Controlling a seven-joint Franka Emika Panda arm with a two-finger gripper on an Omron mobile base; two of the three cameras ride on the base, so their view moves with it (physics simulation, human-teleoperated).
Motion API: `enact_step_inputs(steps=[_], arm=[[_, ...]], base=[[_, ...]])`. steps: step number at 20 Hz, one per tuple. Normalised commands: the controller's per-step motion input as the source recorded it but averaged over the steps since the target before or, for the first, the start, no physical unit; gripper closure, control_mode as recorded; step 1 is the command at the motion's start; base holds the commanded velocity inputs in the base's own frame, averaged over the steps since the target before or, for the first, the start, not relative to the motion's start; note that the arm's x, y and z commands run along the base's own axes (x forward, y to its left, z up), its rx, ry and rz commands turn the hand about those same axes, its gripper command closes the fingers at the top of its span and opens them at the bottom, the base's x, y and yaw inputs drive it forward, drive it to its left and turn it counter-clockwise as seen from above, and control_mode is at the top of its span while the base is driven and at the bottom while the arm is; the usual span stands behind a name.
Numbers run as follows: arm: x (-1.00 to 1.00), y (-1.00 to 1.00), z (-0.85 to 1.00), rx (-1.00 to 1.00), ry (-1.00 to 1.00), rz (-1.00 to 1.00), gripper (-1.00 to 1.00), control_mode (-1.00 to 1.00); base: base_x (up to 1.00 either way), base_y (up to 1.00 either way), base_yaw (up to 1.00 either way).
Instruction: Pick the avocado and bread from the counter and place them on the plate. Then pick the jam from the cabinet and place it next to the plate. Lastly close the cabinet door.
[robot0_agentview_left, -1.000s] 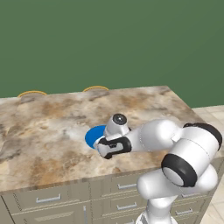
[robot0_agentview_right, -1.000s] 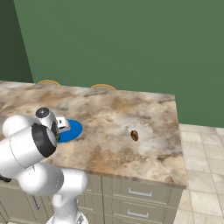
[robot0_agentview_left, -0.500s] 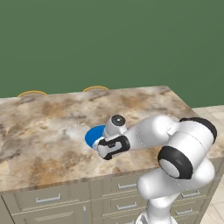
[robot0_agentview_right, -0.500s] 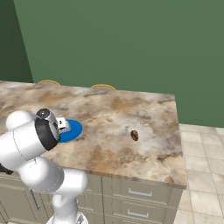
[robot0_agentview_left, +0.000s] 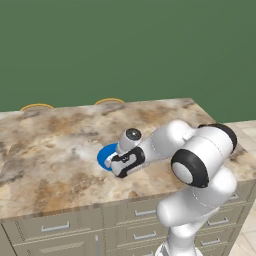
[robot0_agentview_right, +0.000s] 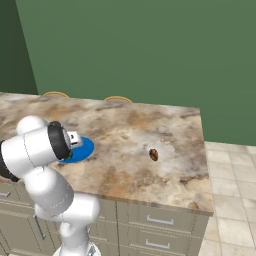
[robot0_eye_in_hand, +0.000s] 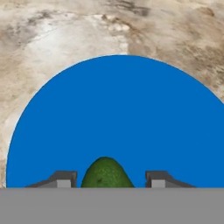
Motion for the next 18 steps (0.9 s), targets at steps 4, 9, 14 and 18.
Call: enact_step_inputs(steps=[4,9,14,18], arm=[[0.20,0.08,0.00,0.00,0.00,0.00,-1.00,-1.00],[0.01,0.08,0.10,0.00,-0.01,0.00,-1.00,-1.00],[0.00,0.00,0.45,0.00,-0.12,0.00,-1.00,-1.00],[0.00,-0.17,0.48,0.03,-0.10,-0.01,-1.00,-1.00]], base=[[0.00,0.00,0.00],[0.00,0.00,0.00],[0.00,0.00,0.00],[0.00,0.00,0.00]])
